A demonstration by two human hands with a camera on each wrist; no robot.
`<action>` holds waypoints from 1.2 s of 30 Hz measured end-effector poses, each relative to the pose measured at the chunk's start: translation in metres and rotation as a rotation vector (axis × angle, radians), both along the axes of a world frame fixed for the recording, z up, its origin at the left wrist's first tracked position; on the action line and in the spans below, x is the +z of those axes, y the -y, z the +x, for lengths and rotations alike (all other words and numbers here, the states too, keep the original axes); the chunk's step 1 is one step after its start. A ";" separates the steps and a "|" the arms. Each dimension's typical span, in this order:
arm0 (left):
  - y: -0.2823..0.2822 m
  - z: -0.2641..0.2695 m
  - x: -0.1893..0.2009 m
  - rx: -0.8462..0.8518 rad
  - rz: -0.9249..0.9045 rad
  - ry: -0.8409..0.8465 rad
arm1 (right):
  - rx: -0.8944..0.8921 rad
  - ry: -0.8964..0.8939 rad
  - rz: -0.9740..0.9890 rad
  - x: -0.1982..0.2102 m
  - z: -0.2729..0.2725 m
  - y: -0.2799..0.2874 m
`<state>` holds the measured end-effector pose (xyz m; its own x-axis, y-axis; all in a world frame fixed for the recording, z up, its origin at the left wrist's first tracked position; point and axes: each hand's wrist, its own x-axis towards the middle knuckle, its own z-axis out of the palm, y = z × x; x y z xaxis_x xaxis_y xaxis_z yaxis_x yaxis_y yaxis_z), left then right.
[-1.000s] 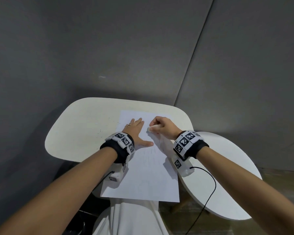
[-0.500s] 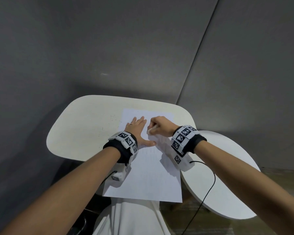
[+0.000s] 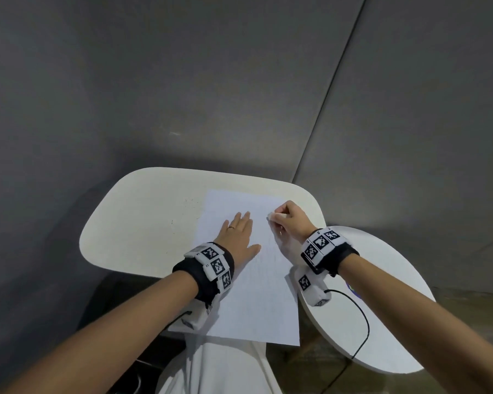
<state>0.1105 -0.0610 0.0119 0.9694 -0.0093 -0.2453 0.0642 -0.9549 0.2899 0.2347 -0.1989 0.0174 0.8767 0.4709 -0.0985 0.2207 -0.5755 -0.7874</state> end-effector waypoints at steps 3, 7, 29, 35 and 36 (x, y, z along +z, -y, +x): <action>0.005 -0.016 -0.002 -0.248 -0.060 -0.026 | -0.021 0.009 0.025 -0.003 0.001 -0.002; -0.026 -0.019 -0.008 0.317 0.028 -0.072 | 0.002 -0.027 0.038 0.009 -0.008 0.002; -0.008 0.027 -0.003 -0.001 -0.013 -0.055 | 0.314 0.181 -0.252 0.030 -0.006 0.015; -0.008 0.025 -0.002 0.006 -0.009 -0.050 | 0.401 0.100 -0.334 0.036 -0.007 0.016; -0.008 0.025 -0.001 0.006 -0.007 -0.052 | 0.339 0.153 -0.301 0.035 -0.006 0.016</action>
